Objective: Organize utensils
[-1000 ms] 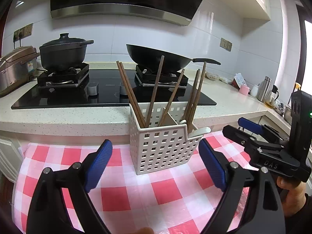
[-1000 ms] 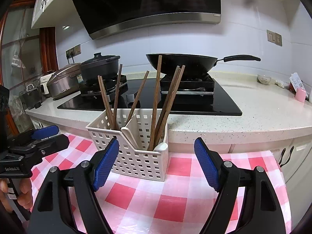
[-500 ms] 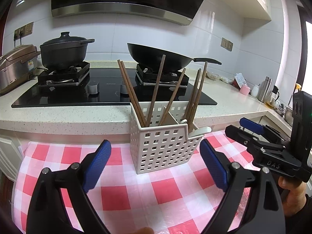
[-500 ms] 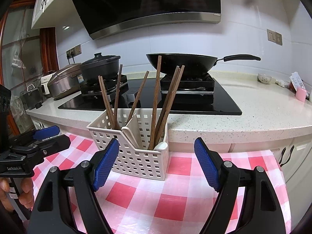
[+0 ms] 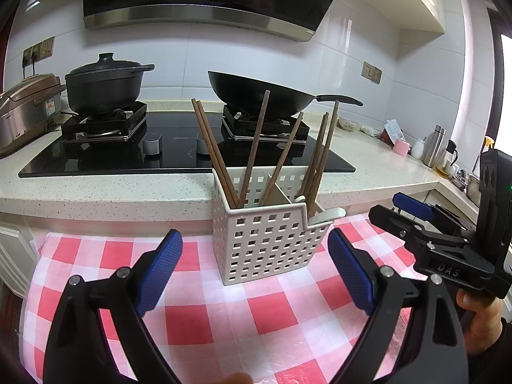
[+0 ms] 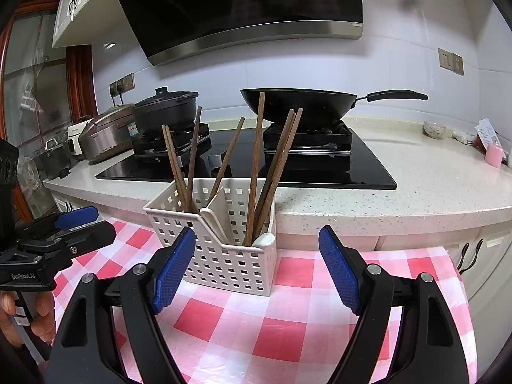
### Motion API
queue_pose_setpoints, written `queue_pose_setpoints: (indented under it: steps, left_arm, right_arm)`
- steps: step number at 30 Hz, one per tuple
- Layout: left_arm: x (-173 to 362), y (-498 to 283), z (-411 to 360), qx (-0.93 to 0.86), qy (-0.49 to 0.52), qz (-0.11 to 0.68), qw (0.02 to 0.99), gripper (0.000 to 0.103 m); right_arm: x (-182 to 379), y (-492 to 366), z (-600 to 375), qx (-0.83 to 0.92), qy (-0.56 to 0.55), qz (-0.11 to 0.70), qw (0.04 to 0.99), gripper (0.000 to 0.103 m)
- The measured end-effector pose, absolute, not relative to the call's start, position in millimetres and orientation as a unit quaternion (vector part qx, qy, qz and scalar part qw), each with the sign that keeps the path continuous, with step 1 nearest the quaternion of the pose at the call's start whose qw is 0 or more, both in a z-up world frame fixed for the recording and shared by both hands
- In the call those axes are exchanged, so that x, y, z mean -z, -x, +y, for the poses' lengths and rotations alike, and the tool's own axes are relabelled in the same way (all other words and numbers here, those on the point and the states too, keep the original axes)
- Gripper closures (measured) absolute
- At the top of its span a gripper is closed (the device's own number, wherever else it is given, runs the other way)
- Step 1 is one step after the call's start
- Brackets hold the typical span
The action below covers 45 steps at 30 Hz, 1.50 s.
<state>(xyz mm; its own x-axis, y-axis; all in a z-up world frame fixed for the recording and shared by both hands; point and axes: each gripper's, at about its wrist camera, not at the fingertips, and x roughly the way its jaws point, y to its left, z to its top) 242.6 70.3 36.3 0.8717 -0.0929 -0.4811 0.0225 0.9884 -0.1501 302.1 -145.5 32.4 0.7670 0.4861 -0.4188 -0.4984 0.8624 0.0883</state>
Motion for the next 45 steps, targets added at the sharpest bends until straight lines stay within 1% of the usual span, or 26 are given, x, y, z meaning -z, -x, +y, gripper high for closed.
queue_pose_setpoints:
  steps: [38,40,44,45]
  left_arm:
    - [-33.3,-241.0,68.8,0.032,0.072,0.254,0.964,0.012]
    - [-33.1,-241.4,68.6,0.032,0.071,0.254,0.964,0.010]
    - [-32.5,-241.5,68.6,0.040,0.074,0.255,0.963,0.009]
    - [-32.1,-242.1,68.1,0.039,0.071,0.255,0.964,0.008]
  right_arm:
    - [-31.7,-301.6,-147.8,-0.261,0.016,0.219,0.940,0.028]
    - [-30.8,-301.5,-147.7,-0.262,0.016,0.220,0.940,0.028]
    - [-29.6,-300.8,-147.4,-0.263,0.016,0.220,0.939,0.028]
    - [-29.7,-300.9,-147.3,-0.262,0.017,0.220,0.939,0.028]
